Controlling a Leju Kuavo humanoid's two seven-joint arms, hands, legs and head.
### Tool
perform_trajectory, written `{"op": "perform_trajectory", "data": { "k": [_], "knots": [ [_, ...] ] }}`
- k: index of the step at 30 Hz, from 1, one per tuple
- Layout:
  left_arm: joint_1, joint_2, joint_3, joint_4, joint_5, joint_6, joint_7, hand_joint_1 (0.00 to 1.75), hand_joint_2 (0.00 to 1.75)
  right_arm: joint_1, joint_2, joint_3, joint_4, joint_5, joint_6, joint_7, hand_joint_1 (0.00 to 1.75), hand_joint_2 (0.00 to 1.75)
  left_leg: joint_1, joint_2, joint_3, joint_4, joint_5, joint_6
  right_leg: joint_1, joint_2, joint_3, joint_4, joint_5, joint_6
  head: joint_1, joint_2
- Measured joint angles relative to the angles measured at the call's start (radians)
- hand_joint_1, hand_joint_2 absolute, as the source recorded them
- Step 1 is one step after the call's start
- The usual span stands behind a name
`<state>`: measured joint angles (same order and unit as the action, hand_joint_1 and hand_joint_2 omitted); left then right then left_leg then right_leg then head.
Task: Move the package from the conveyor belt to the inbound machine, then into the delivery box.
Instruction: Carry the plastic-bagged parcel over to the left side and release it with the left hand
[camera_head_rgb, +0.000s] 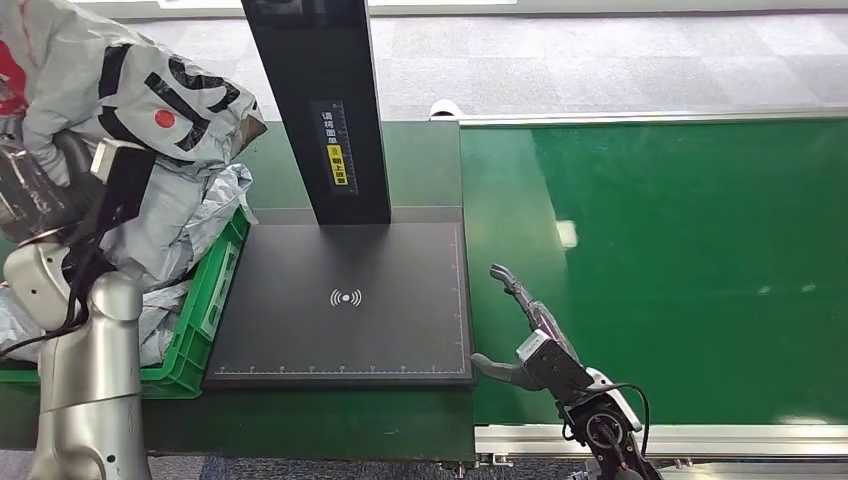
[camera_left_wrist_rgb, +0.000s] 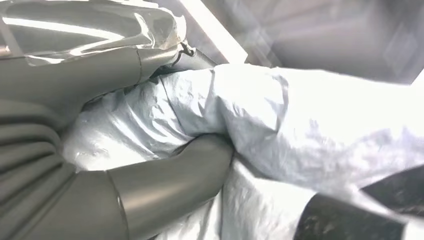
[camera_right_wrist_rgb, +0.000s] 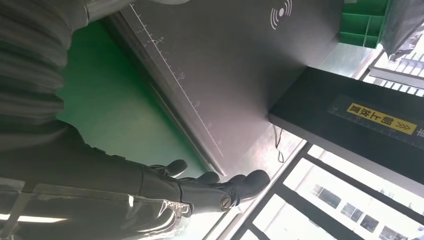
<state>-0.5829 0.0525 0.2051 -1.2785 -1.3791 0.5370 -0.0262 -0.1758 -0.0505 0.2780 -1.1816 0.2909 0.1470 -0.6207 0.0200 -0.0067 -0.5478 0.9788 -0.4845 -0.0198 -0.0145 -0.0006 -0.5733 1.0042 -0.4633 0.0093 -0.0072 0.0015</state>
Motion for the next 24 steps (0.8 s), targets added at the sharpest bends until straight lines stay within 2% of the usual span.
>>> {"op": "perform_trajectory", "data": {
  "k": [2,4,9,13,15,21,22,23,24],
  "knots": [
    [-0.067,0.042,-0.022,0.129,-0.017,-0.067,0.084,1.75,1.75,0.005,-0.001,-0.005,-0.008,0.003,0.011,0.008,0.0,1.75,0.0,0.003,0.0,0.0,0.0,0.0,0.0,0.003,-0.001,0.0,0.0,0.0,0.0,0.0],
    [-0.116,0.073,-0.039,0.235,-0.024,-0.125,0.128,1.75,1.75,0.007,-0.002,-0.01,-0.012,0.008,0.02,0.013,0.0,1.75,0.0,0.005,-0.001,0.0,0.0,0.0,0.0,0.004,-0.001,0.0,0.001,0.0,0.0,0.0],
    [-0.216,0.136,-0.07,0.446,-0.008,-0.295,0.191,1.75,1.75,0.001,-0.002,-0.014,-0.01,0.023,0.038,0.014,0.0,1.75,0.0,0.006,-0.004,0.0,0.0,0.0,0.0,0.004,-0.004,0.0,0.001,0.0,0.0,0.0],
    [-0.281,0.179,-0.052,0.605,0.112,-0.448,0.239,1.75,1.75,-0.015,-0.001,-0.014,0.004,0.03,0.047,0.014,0.0,1.75,0.0,0.006,-0.004,0.0,0.0,0.0,0.0,0.005,-0.005,0.0,0.001,0.0,0.0,0.0],
    [-0.296,0.194,-0.039,0.663,0.149,-0.488,0.253,1.75,1.75,-0.023,0.0,-0.014,0.014,0.032,0.048,0.014,0.0,1.75,0.0,0.006,-0.004,0.0,0.0,0.0,0.0,0.005,-0.005,0.0,0.001,0.0,0.0,0.0],
    [-0.327,0.218,-0.016,0.762,0.176,-0.531,0.27,1.71,1.75,-0.037,0.003,-0.013,0.033,0.034,0.051,0.014,0.0,1.75,0.0,0.006,-0.005,0.0,0.0,0.0,0.0,0.005,-0.005,0.001,0.0,0.0,0.0,0.0],
    [-0.332,0.222,-0.015,0.774,0.182,-0.548,0.277,1.68,1.75,-0.039,0.004,-0.013,0.035,0.033,0.052,0.014,0.0,1.75,0.0,0.006,-0.005,0.0,0.0,0.0,0.0,0.005,-0.005,0.001,0.001,0.0,0.0,0.0],
    [-0.336,0.226,-0.015,0.785,0.188,-0.565,0.283,1.39,1.75,-0.04,0.005,-0.013,0.038,0.034,0.052,0.014,0.0,1.75,0.0,0.006,-0.004,0.0,0.0,0.0,0.0,0.005,-0.005,0.001,0.001,0.0,0.0,0.0],
    [-0.339,0.231,-0.014,0.796,0.194,-0.579,0.287,0.96,1.75,-0.041,0.005,-0.013,0.041,0.033,0.053,0.014,0.0,1.75,0.0,0.006,-0.004,0.0,0.0,0.0,0.0,0.005,-0.005,0.001,0.001,0.0,0.0,0.0]
  ]
}}
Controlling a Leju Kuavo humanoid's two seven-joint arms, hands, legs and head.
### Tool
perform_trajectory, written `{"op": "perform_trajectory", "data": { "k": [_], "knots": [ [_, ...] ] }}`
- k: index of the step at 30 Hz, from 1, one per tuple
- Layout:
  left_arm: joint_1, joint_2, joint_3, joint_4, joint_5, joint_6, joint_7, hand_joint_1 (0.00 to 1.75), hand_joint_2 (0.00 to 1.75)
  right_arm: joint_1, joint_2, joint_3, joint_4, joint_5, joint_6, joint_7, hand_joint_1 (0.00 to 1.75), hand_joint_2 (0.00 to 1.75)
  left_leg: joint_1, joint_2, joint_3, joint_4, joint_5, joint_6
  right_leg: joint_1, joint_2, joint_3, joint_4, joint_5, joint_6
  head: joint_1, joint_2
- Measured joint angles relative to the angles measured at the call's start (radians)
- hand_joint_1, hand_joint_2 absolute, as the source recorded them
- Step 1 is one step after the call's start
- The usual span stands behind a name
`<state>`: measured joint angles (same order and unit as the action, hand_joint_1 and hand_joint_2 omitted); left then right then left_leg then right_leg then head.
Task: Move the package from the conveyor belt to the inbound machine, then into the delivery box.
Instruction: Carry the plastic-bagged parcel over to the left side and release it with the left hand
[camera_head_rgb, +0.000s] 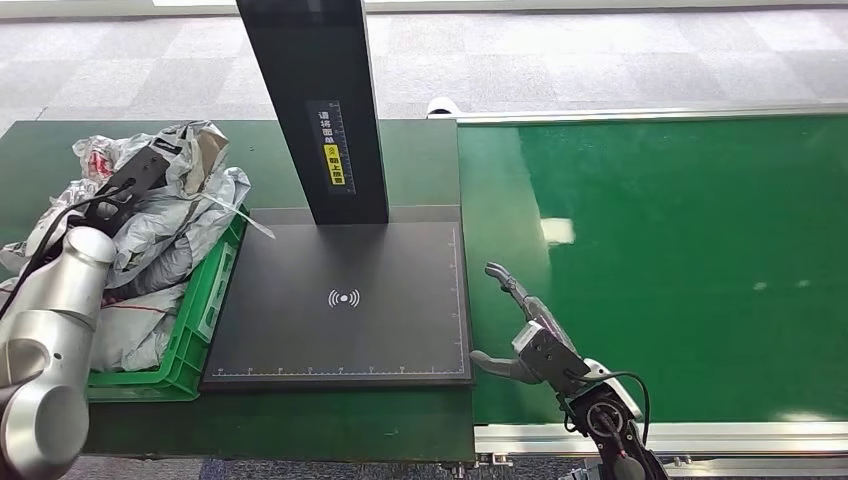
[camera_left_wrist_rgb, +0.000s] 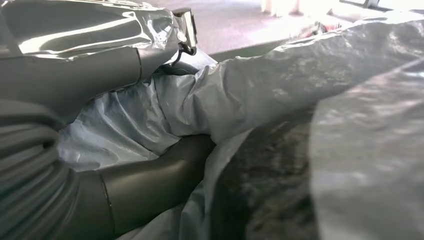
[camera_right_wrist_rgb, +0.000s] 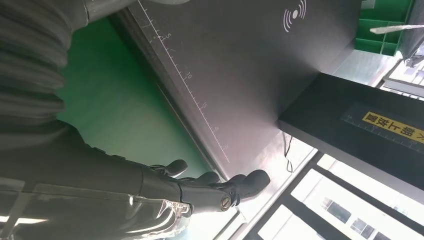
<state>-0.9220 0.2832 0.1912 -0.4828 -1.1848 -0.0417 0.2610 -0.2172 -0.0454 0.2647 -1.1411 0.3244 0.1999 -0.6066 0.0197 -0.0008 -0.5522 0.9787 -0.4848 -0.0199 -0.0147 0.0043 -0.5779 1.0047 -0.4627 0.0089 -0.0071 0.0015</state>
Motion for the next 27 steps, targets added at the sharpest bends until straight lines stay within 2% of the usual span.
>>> {"op": "perform_trajectory", "data": {
  "k": [2,3,6,10,15,21,27],
  "knots": [
    [-0.005,0.008,0.002,0.018,0.012,-0.022,0.009,0.14,1.75,-0.003,0.002,0.0,0.006,0.0,0.001,0.0,0.0,1.75,0.0,0.0,0.0,0.0,0.0,0.0,0.0,0.0,0.0,0.0,0.0,0.0,0.0,0.0],
    [-0.007,0.011,0.002,0.027,0.017,-0.031,0.014,0.0,1.75,-0.005,0.003,0.0,0.008,0.0,0.001,0.0,0.0,1.75,0.0,0.0,0.0,0.0,0.0,0.0,0.0,0.0,0.0,0.0,0.0,0.0,0.0,0.0],
    [-0.007,0.014,0.004,0.045,0.027,-0.025,0.026,0.0,1.75,-0.01,0.006,0.0,0.015,0.0,0.002,0.0,0.0,1.75,0.0,0.0,0.001,0.0,0.0,0.0,0.0,0.0,0.0,0.0,0.0,0.0,0.0,0.0],
    [-0.008,0.004,0.004,0.054,0.026,0.087,-0.013,0.0,1.75,-0.009,0.009,0.0,0.018,-0.001,0.0,0.002,0.0,1.75,0.0,0.0,0.001,0.0,0.0,0.0,0.0,0.0,0.0,0.0,0.0,0.0,0.0,0.0],
    [-0.008,-0.025,-0.002,0.041,0.054,0.253,-0.137,0.0,1.75,-0.001,0.008,0.0,0.012,-0.011,0.001,0.01,0.0,1.75,0.0,0.0,0.001,0.0,0.0,0.0,0.0,0.0,0.0,0.0,0.0,0.0,0.0,0.0],
    [-0.005,-0.05,-0.016,0.012,0.083,0.329,-0.224,0.0,1.75,0.002,0.004,0.0,0.006,-0.017,0.003,0.011,0.0,1.75,0.0,0.0,0.001,0.0,0.0,0.0,0.0,0.0,0.0,0.0,0.0,0.0,0.0,0.0],
    [0.01,-0.078,-0.062,-0.057,0.188,0.532,-0.431,0.0,1.75,0.001,-0.004,0.0,0.006,-0.037,-0.001,0.006,0.0,1.75,0.0,-0.001,0.0,0.0,0.0,0.0,0.0,0.0,0.0,0.0,0.0,0.0,0.0,0.0]
  ]
}}
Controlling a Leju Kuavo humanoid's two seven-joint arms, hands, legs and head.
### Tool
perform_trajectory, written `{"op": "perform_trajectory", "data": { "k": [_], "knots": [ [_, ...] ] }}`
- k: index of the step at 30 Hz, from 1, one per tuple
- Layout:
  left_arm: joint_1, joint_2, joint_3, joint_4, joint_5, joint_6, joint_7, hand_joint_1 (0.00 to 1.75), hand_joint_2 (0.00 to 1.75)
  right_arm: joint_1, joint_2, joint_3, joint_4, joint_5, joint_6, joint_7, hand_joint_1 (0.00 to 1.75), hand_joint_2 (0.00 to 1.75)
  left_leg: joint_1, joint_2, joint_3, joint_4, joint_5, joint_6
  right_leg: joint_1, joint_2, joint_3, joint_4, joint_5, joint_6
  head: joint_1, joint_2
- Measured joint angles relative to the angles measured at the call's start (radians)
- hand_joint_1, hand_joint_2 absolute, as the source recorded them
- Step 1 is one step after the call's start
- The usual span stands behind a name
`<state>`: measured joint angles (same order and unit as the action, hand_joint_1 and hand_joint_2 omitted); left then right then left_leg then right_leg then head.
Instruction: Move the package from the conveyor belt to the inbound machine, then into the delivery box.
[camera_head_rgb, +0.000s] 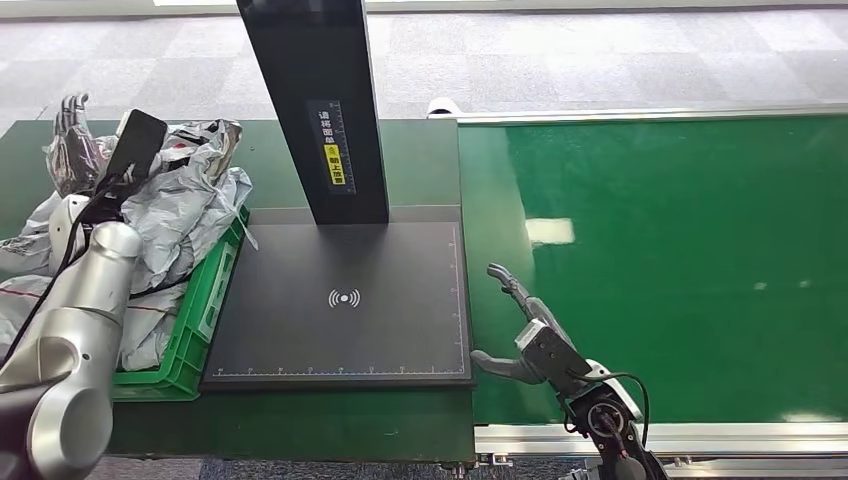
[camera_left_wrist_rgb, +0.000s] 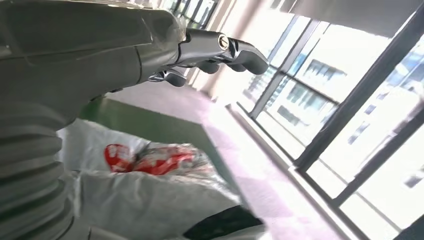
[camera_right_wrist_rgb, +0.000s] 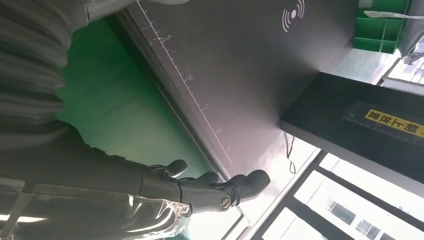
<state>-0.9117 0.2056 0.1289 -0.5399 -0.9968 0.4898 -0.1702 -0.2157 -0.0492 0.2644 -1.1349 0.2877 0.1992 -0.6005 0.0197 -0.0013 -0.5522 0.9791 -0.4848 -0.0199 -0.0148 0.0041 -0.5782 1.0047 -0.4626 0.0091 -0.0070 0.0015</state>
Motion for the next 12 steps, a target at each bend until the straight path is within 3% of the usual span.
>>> {"op": "perform_trajectory", "data": {
  "k": [7,12],
  "knots": [
    [0.025,-0.013,-0.064,-0.098,0.13,0.122,-0.135,0.0,1.75,-0.004,-0.017,0.001,0.0,-0.024,-0.013,-0.017,0.0,1.75,0.0,0.0,0.0,0.0,0.0,0.0,0.0,0.0,0.0,0.0,0.0,0.0,0.0,0.0],
    [0.035,-0.013,-0.084,-0.135,0.149,0.128,-0.148,0.0,1.75,-0.004,-0.022,0.002,0.0,-0.027,-0.015,-0.018,0.0,1.75,0.0,0.0,0.0,0.0,0.0,0.0,0.0,0.0,0.0,0.0,0.0,0.0,0.0,0.0]
  ]
}}
